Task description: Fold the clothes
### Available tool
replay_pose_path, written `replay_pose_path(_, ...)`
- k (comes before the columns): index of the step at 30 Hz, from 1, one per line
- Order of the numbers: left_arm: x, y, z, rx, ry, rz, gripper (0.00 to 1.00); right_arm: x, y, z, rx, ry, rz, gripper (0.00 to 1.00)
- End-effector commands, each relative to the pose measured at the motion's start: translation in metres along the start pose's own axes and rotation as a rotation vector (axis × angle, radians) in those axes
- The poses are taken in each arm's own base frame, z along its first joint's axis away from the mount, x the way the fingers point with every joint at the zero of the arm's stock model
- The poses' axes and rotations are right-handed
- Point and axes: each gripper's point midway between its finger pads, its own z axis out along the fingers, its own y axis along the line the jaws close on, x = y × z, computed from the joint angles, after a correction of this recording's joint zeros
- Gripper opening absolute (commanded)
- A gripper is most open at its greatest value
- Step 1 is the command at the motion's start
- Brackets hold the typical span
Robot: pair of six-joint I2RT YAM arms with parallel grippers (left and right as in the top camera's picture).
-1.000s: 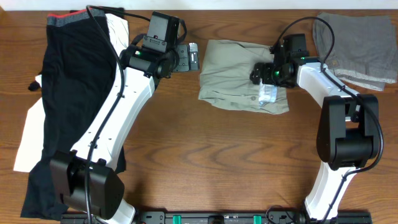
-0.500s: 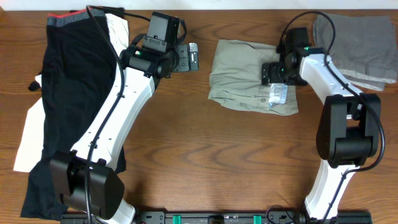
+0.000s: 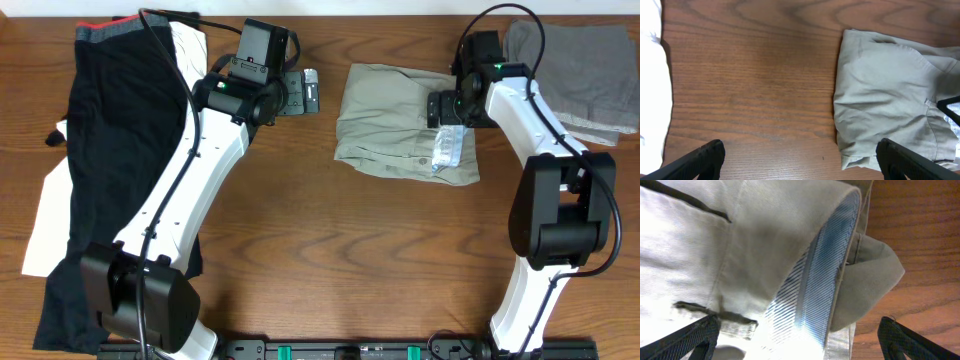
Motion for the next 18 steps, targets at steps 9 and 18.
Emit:
replay_pose_path(9, 0.004, 0.005, 0.007, -0.022, 0.013, 0.016, 0.98, 0.022, -0.024, 0.035, 0.036, 0.041, 0.046, 0.99)
replay_pose_path(18, 0.002, 0.005, 0.007, -0.02, 0.007, 0.016, 0.98, 0.026, -0.012, 0.044, -0.106, 0.04, 0.097, 0.96)
